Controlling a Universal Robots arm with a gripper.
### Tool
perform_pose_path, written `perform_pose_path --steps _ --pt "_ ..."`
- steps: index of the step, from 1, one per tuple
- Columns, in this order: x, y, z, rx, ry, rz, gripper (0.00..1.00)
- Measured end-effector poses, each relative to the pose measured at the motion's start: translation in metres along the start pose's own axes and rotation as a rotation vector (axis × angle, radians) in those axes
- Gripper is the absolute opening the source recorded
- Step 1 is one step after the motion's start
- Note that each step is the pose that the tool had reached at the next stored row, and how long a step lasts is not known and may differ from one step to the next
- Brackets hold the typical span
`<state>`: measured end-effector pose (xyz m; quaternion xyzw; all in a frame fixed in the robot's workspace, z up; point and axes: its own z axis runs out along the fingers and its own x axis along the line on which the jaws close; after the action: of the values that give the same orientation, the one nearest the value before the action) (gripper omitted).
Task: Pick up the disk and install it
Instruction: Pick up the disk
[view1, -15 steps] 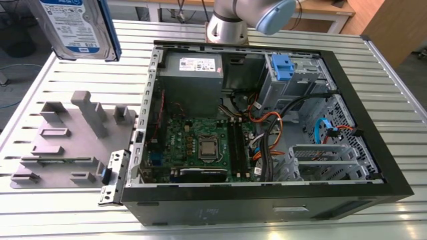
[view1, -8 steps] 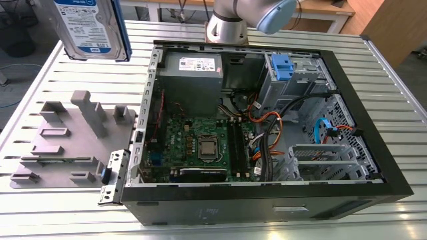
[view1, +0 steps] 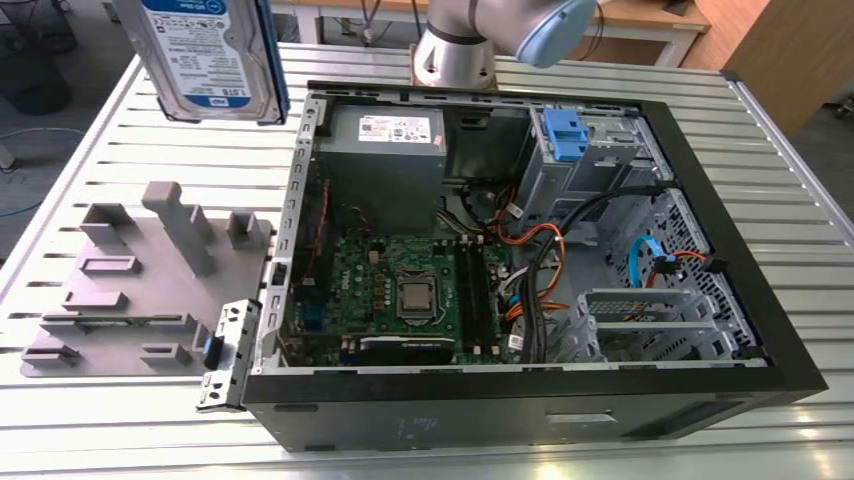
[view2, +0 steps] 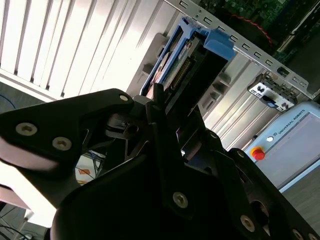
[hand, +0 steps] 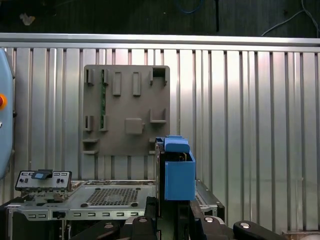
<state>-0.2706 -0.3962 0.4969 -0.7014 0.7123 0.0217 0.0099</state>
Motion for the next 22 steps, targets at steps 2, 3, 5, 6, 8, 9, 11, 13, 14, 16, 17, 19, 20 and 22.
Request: perform_pose_path --steps 2,3,5,6,8,9,11,13,14,16,17,19,20,22 --pt "-0.0001 -0.0063 -0.0001 0.0000 0.0000 0.000 0.35" --pt "-0.0001 -0.0093 -0.0001 0.0000 0.0000 0.000 0.35" --pt "-0.0003 -0.0158 -0.0002 0.0000 0.0001 0.000 0.35" --pt "-0.0003 -0.0190 -0.0002 0.0000 0.0001 0.000 0.35" --pt "-0.0004 -0.0255 -0.0002 0.0000 0.0000 0.000 0.35" --pt "-0.0004 -0.0292 -0.0003 0.0000 0.0001 0.000 0.35" --pt "-0.0006 -0.0360 -0.0003 0.0000 0.0000 0.000 0.35" --pt "-0.0007 -0.0430 -0.0003 0.0000 0.0000 0.000 0.35" --pt "-0.0007 -0.0465 -0.0004 0.0000 0.0000 0.000 0.35" --pt "-0.0008 -0.0536 -0.0004 0.0000 0.0000 0.000 0.35" --pt "-0.0009 -0.0571 -0.0004 0.0001 0.0000 0.000 0.35" --pt "-0.0010 -0.0647 -0.0005 0.0000 0.0001 0.000 0.35" --pt "-0.0011 -0.0685 -0.0005 0.0000 0.0000 0.000 0.35" --pt "-0.0012 -0.0761 -0.0006 0.0000 0.0000 0.000 0.35"
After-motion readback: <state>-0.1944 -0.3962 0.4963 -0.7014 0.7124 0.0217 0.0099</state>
